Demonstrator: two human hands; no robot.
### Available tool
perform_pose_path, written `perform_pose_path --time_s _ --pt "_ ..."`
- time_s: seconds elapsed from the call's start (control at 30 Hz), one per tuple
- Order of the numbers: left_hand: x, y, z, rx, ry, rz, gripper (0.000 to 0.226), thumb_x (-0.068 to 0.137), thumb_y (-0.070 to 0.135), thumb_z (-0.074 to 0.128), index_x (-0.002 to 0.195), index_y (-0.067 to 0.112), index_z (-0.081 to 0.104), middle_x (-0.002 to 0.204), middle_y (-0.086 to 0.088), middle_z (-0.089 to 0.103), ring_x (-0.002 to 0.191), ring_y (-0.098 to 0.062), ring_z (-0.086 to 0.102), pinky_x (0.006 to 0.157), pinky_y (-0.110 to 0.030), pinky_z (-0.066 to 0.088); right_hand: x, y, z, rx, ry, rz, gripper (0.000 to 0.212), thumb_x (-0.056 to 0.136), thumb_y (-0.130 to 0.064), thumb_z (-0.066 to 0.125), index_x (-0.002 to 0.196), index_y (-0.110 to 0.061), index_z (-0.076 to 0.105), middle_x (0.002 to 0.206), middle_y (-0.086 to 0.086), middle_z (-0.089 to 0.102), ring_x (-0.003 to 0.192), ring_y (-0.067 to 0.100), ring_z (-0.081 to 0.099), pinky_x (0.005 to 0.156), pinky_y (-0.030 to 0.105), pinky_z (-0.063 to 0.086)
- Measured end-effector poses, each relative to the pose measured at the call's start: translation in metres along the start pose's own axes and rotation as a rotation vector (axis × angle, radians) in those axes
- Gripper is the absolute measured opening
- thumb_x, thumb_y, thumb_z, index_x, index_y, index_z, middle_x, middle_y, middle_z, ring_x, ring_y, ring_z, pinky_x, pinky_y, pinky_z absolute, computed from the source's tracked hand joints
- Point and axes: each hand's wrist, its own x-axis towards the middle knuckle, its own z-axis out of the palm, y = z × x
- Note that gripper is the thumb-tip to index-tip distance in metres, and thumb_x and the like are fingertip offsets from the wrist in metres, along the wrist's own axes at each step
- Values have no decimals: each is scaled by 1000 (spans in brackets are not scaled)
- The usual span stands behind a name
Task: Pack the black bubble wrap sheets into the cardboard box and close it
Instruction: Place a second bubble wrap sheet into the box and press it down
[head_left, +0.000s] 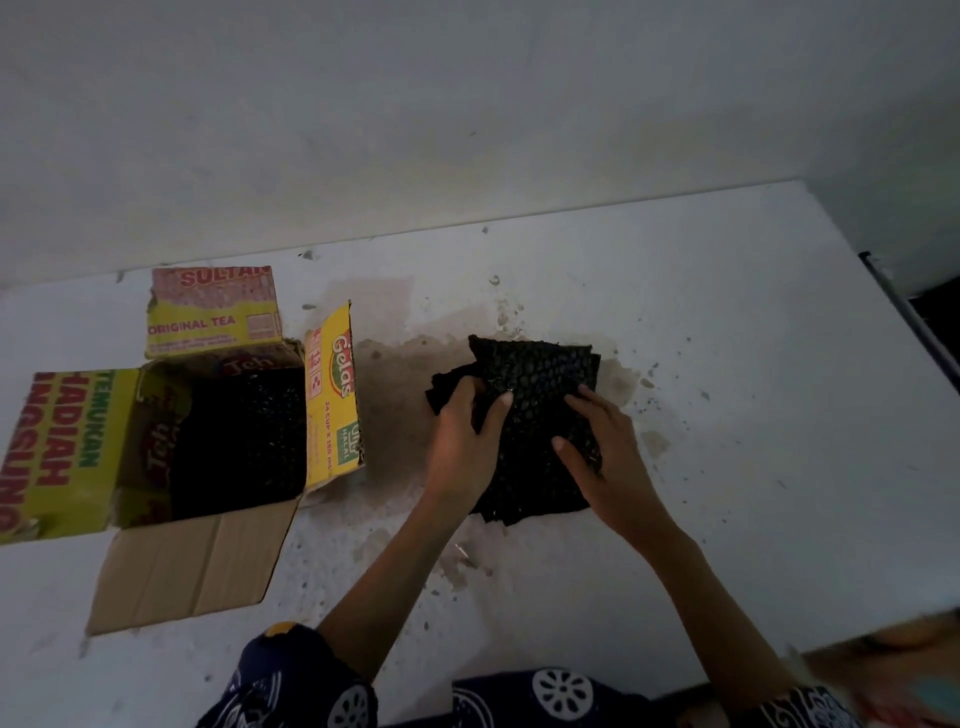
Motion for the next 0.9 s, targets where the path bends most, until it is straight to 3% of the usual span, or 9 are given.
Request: perform_pose_path --time_s 0.07,0.13,0.23,0.3,0.4,0.5,0.6,0.77,0.9 --pt "-9 14 -10 -121 -2 38 14 93 23 52 100 11 55 89 4 63 87 -11 62 69 -16 51 -2 -15 -14 188 47 98 55 87 -41 51 136 -19 39 141 1 41 129 13 37 106 26 32" --pt "-18 25 -23 -200 5 65 14 92 24 54 96 11 57 90 -6 66 87 -16 63 74 -31 54 -3 -31 -26 422 36 226 54 86 -42 51 135 -21 42 136 -4 47 123 7 44 101 21 37" --pt "-29 38 -48 -312 8 91 30 87 39 58 88 9 57 83 -22 59 78 -22 56 68 -38 46 -4 -51 -38 762 -81 380 49 84 -54 46 123 -26 56 128 -4 59 114 10 57 97 31 47" --pt "-36 47 -67 -356 25 112 45 82 47 60 87 4 52 79 -19 54 75 -24 49 67 -41 40 -5 -66 -40 983 -214 449 53 82 -58 40 118 -25 59 125 -1 62 109 13 63 86 28 54" --pt "-42 55 -93 -426 111 116 46 82 40 64 88 -4 52 81 -10 56 76 -23 52 71 -39 43 -4 -92 -34 1174 -368 422 66 81 -59 32 132 -20 48 133 3 57 118 17 57 84 27 54" --pt "-48 57 -120 -346 281 111 28 87 25 61 63 15 49 52 13 52 53 -1 48 53 -15 41 4 -123 -24 1232 -416 355 58 84 -50 36 132 -19 48 133 2 57 118 16 57 86 26 54" --pt "-48 54 -148 -180 447 132 32 90 28 58 62 21 44 54 8 43 47 0 38 45 -13 31 16 -149 -13 1186 -404 216 45 85 -28 50 129 -19 52 126 0 62 116 16 59 91 28 52" --pt "-42 51 -192 -155 565 83 19 92 34 52 100 16 52 75 8 60 68 -4 58 56 -22 47 37 -196 10 977 -375 78 39 88 0 54 120 -22 55 117 1 65 109 17 62 89 29 51" --pt "-40 49 -230 -268 447 20 49 87 24 62 130 19 39 102 8 61 84 6 62 69 -12 53 50 -228 29 905 -303 27 35 91 -1 51 120 -20 52 114 1 64 104 14 63 84 26 53"
